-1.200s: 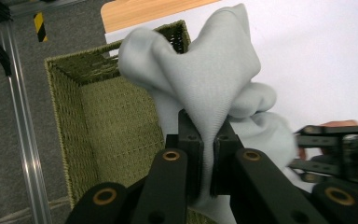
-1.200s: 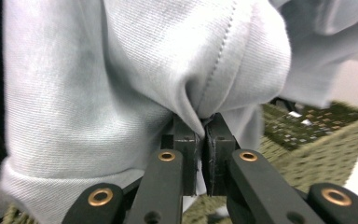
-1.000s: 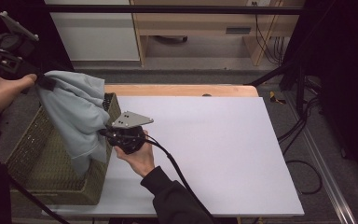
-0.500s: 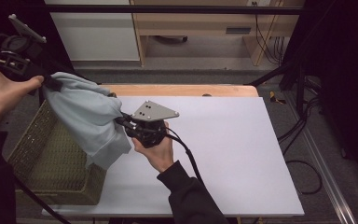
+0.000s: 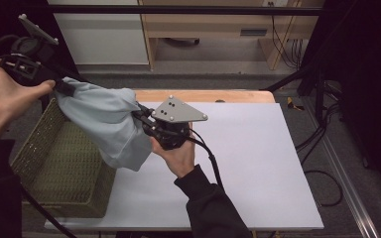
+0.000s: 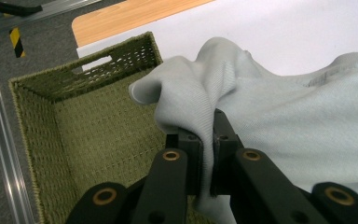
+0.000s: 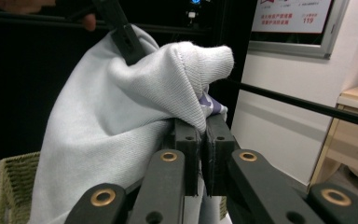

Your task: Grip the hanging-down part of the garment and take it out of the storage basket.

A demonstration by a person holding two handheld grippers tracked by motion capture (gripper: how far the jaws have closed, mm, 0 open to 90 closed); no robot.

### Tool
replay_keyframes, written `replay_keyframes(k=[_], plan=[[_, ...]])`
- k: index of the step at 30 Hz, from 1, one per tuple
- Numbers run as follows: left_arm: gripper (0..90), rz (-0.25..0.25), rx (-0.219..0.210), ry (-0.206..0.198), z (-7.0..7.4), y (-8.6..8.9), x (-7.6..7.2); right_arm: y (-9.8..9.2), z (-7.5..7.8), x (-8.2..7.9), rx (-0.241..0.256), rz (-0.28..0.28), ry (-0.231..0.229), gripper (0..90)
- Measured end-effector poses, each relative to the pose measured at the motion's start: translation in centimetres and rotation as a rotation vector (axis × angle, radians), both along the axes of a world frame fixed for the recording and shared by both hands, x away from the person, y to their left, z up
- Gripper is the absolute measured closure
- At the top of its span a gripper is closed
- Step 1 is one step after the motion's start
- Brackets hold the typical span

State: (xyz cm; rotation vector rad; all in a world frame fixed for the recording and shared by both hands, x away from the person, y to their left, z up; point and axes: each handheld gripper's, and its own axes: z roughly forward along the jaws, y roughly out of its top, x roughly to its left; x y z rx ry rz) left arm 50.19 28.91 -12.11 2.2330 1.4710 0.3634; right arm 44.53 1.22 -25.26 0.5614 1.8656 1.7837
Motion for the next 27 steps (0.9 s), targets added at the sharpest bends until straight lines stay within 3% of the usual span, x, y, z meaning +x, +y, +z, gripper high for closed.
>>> replay_keyframes(k=[2, 7, 10, 11, 14, 18, 19, 20, 21, 23, 26, 27], plan=[[85.4, -0.005, -0.001, -0.003, 0.0, -0.2, 0.0, -0.2, 0.1, -0.1, 0.004, -0.008, -0.015, 86.7], [85.4, -0.008, 0.013, 0.006, -0.2, -0.4, 0.1, -0.4, -0.3, 0.1, -0.016, 0.016, 0.025, 86.2], [85.4, -0.002, 0.008, 0.01, -0.4, -0.4, 0.2, -0.4, -1.7, 0.4, -0.054, 0.027, 0.065, 85.9], [85.4, -0.006, 0.013, 0.013, -0.5, -0.4, 0.3, -0.2, -3.0, 0.6, -0.071, 0.034, 0.093, 85.7], [85.4, -0.009, 0.016, 0.021, -0.7, -0.7, 0.5, -0.1, -4.2, 0.9, -0.077, 0.041, 0.121, 85.4], [85.4, -0.014, 0.023, 0.027, -1.0, -1.0, 0.7, 0.8, -6.9, 1.3, -0.099, 0.052, 0.182, 83.1], [85.4, -0.018, 0.027, 0.027, -1.1, -1.0, 0.7, 1.0, -7.5, 1.4, -0.105, 0.055, 0.202, 80.9], [85.4, -0.014, 0.026, 0.029, -1.2, -1.1, 0.7, 1.7, -8.6, 1.5, -0.128, 0.051, 0.224, 71.3], [85.4, -0.016, 0.029, 0.032, -1.3, -1.1, 0.8, 1.7, -8.6, 1.5, -0.128, 0.051, 0.224, 71.3], [85.4, -0.014, 0.03, 0.032, -1.4, -1.1, 0.8, 2.3, -9.6, 1.5, -0.151, 0.045, 0.225, 62.1], [85.4, -0.015, 0.032, 0.031, -1.6, -0.9, 0.9, 2.5, -10.3, 1.4, -0.13, 0.051, 0.228, 47.1], [85.4, -0.015, 0.03, 0.032, -1.6, -0.8, 0.9, 2.1, -10.2, 1.1, -0.109, 0.066, 0.228, 35.7]])
